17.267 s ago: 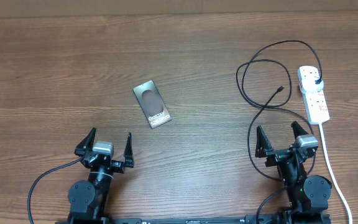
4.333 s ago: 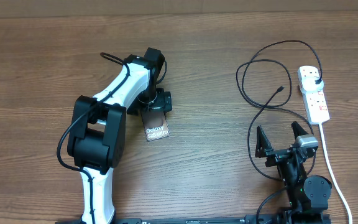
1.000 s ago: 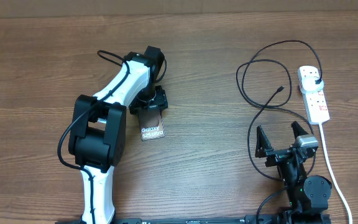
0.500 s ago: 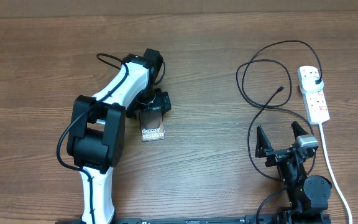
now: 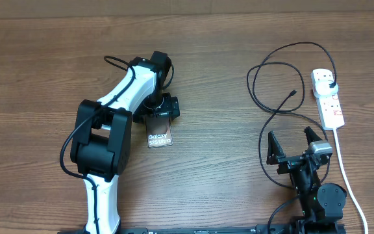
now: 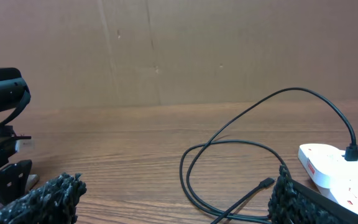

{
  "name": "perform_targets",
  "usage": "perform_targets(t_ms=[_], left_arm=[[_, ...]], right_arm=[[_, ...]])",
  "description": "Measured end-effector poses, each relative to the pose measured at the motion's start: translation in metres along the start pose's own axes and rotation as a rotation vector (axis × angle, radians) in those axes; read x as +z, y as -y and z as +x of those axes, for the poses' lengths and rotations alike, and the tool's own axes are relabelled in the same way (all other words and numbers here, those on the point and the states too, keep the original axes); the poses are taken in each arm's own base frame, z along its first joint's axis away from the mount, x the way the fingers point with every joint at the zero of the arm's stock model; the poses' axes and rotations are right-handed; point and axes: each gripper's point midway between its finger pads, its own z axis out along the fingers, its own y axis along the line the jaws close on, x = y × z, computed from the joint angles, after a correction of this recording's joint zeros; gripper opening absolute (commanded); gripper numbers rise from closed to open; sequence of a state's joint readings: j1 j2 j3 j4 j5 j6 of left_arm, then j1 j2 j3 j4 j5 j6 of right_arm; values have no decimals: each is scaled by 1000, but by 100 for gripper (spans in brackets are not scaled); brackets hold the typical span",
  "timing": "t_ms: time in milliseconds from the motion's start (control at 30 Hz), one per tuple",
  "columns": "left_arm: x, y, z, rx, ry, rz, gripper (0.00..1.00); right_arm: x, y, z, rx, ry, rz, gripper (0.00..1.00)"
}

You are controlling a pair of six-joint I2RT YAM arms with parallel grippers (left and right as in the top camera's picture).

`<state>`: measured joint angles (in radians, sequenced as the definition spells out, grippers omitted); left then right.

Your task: Plug charger to phone and switch on socket

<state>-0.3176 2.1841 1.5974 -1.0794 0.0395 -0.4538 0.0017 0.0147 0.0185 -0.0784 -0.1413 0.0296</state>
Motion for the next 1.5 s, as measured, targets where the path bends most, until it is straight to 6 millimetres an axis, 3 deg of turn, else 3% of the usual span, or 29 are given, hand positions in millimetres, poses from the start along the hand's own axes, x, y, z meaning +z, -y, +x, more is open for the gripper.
perform_targets(t_ms=[533, 833, 1267, 1500], left_arm=[[2, -2, 10, 29, -33, -7, 92], [2, -2, 10, 10, -7, 2, 70], [1, -2, 10, 4, -9, 6, 64], [-2, 8, 27, 7, -118, 55, 63]], right_arm=[[0, 0, 0, 0, 0, 0, 100], [0, 0, 0, 0, 0, 0, 100], [0, 0, 0, 0, 0, 0, 100], [0, 0, 0, 0, 1, 0, 100]])
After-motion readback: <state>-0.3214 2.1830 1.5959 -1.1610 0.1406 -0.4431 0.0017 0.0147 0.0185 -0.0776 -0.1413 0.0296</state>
